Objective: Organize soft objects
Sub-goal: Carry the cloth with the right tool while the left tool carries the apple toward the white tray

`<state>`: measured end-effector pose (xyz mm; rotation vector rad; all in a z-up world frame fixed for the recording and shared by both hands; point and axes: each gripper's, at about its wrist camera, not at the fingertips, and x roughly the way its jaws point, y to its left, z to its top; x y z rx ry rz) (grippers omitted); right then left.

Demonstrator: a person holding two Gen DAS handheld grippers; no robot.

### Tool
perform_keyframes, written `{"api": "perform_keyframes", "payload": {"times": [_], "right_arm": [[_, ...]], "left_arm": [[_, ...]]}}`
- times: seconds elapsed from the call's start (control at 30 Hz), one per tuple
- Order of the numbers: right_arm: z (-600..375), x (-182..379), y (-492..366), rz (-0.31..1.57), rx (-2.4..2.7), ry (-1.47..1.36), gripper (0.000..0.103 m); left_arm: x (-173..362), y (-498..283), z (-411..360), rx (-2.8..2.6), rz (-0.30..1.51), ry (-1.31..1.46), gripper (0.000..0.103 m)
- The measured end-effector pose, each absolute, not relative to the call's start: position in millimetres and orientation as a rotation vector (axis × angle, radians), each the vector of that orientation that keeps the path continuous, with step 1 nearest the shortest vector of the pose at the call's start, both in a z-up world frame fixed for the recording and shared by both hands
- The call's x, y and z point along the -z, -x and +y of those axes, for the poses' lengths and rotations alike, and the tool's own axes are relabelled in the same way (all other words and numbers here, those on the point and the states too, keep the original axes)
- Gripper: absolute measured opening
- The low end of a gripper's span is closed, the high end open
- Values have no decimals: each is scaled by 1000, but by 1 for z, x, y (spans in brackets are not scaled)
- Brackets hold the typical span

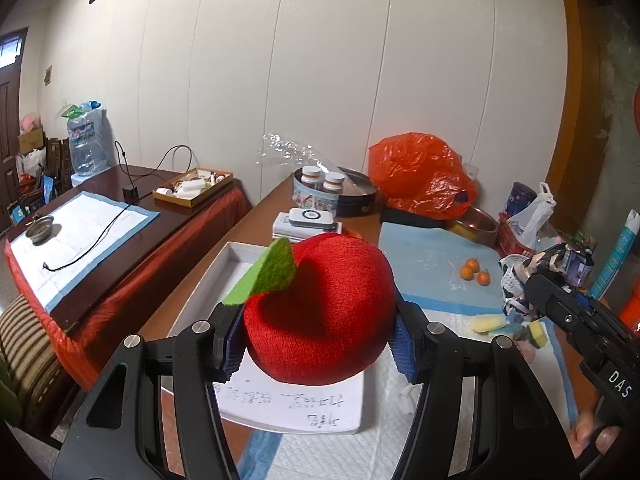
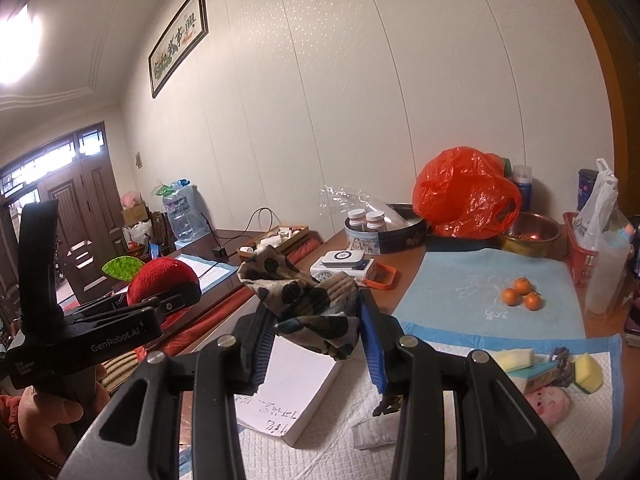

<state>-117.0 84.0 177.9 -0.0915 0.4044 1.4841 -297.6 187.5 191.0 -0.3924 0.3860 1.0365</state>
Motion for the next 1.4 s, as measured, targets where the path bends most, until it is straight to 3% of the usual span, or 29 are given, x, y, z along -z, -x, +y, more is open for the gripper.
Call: {"api": "perform_keyframes", "payload": {"times": [0.7, 1.4], "right_arm": [[136, -165, 153, 468, -1471, 118, 40], [200, -126, 172, 632, -1363, 162, 40]], "left_arm": [[-164, 334, 249, -1044, 464, 421, 59], [-128, 317, 316, -927, 611, 363, 59]]}}
